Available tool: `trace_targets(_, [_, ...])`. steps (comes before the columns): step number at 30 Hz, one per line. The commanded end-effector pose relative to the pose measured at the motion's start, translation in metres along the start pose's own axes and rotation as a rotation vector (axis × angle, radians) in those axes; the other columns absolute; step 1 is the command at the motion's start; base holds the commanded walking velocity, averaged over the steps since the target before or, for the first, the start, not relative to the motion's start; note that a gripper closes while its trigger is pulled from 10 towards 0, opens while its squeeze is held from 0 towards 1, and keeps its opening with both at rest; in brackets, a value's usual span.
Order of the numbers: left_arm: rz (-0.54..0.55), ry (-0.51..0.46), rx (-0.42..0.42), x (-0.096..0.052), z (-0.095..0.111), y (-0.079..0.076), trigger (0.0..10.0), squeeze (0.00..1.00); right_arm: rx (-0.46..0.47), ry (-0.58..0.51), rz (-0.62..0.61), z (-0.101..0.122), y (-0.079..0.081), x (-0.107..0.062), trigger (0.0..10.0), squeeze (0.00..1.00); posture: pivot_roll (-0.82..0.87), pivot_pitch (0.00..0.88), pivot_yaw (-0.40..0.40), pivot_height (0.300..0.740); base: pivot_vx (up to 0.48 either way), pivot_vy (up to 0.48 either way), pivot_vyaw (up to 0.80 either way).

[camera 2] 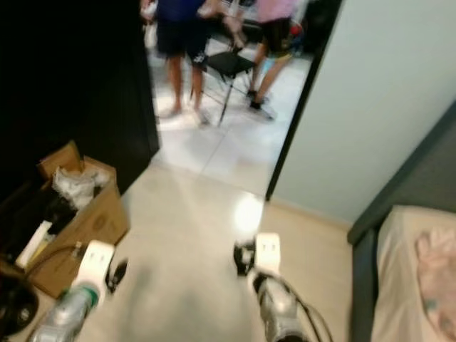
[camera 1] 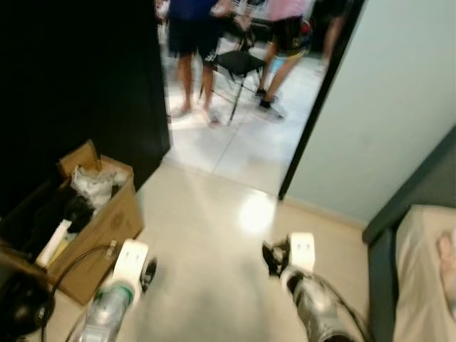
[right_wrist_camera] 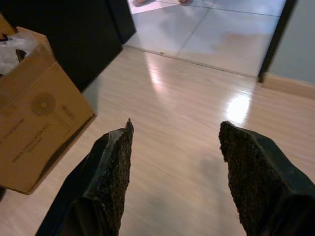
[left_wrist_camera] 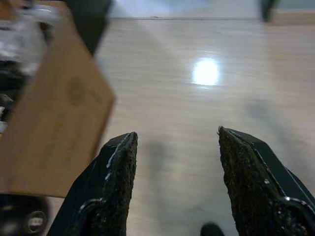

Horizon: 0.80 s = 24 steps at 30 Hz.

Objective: Clean up the room

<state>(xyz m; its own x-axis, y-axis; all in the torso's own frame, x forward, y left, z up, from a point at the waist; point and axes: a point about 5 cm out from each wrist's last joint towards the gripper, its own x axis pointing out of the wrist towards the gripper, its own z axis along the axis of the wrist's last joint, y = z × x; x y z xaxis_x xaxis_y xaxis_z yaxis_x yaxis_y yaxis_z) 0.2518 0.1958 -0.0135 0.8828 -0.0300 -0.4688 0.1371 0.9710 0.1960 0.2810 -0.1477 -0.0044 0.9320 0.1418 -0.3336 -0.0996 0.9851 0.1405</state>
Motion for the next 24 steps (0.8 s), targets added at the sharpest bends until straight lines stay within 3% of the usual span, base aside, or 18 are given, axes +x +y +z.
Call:
trace_targets(1, [-0.005, -0.008, -0.001, 0.0017, 0.0033, -0.001, 10.0, 0.0, 0.008, 0.033, -0.017, -0.01, -0.0028, -0.005, 10.0, 0.0, 0.1, 0.009, 0.004, 0.74, -0.45, 0.0, 0.0])
trace_targets(6, [-0.005, -0.007, 0.0, 0.0013, 0.0028, -0.0008, 10.0, 0.0, 0.009, 0.037, -0.02, -0.0108, -0.0034, -0.0054, 10.0, 0.0, 0.1, 0.01, 0.003, 0.74, -0.448, 0.0, -0.08])
trace_targets(24, [-0.007, -0.007, 0.001, 0.0015, 0.0027, -0.0013, 10.0, 0.0, 0.014, 0.04, -0.023, -0.0108, -0.0041, -0.0053, 10.0, 0.0, 0.1, 0.013, 0.002, 0.74, -0.447, 0.0, -0.74])
